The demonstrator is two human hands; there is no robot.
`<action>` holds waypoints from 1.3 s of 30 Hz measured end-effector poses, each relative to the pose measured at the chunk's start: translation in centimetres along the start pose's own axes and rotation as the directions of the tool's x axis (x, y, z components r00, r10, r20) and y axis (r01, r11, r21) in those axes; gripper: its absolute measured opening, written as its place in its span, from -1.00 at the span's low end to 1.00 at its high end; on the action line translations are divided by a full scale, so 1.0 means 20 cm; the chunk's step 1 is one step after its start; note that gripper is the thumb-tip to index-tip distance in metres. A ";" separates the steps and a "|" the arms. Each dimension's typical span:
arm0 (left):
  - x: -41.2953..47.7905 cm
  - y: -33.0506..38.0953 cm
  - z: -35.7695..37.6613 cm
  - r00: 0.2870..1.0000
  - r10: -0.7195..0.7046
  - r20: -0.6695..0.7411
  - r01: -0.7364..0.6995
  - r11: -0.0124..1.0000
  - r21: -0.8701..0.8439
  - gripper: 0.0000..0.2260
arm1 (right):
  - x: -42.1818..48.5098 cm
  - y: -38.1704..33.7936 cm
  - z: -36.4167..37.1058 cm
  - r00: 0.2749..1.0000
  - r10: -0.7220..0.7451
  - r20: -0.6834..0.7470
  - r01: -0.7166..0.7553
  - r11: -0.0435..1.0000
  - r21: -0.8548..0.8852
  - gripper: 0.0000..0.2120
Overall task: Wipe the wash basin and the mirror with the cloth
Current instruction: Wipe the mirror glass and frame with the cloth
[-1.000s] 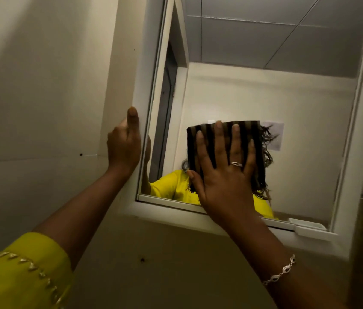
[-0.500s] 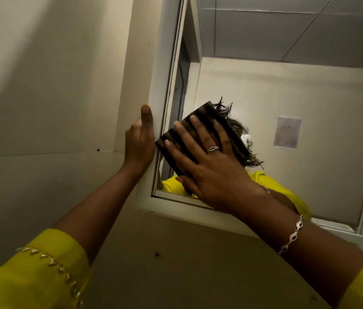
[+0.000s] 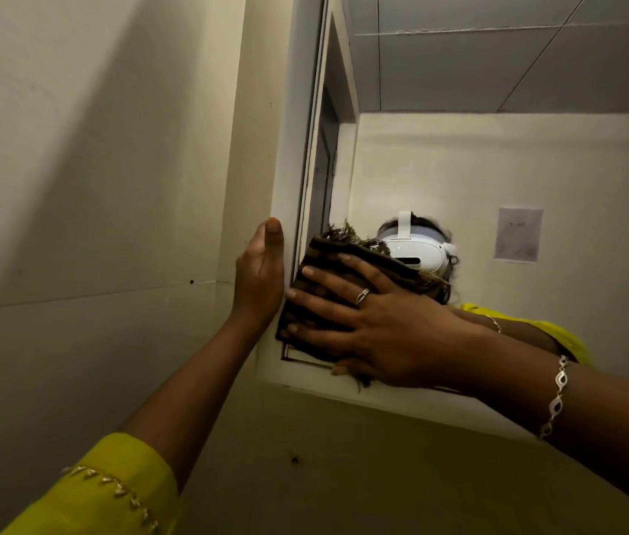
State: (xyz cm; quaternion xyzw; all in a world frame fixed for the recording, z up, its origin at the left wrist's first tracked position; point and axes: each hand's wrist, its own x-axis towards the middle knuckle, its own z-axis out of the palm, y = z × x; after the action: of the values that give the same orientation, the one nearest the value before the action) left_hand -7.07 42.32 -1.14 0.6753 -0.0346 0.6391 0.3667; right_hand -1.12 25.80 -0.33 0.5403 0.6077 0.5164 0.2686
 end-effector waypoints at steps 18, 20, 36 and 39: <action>-0.08 -0.06 0.00 0.933 0.358 0.046 -0.341 0.834 0.434 -0.30 | -0.24 0.08 -0.03 0.987 -0.142 0.074 0.144 0.989 -0.035 -0.51; -0.10 -0.08 0.00 0.927 0.368 0.068 -0.344 0.766 0.542 -0.31 | -0.32 0.10 -0.03 0.988 -0.126 0.084 0.130 0.991 -0.035 -0.51; -0.62 0.18 0.49 0.646 0.641 0.415 -0.763 0.557 0.329 -0.37 | -0.78 0.22 -0.11 0.978 -0.107 0.179 0.118 0.992 -0.054 -0.52; -0.64 0.17 0.51 0.580 0.666 0.468 -0.814 0.472 0.339 -0.36 | -0.82 0.26 -0.12 0.975 -0.122 0.187 0.127 0.992 -0.018 -0.56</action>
State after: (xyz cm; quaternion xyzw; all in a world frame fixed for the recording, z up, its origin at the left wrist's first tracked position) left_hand -2.58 29.03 -10.09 0.7433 -0.2017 0.6184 -0.1562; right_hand 3.10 9.13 1.41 0.5428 0.6049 0.4551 0.3638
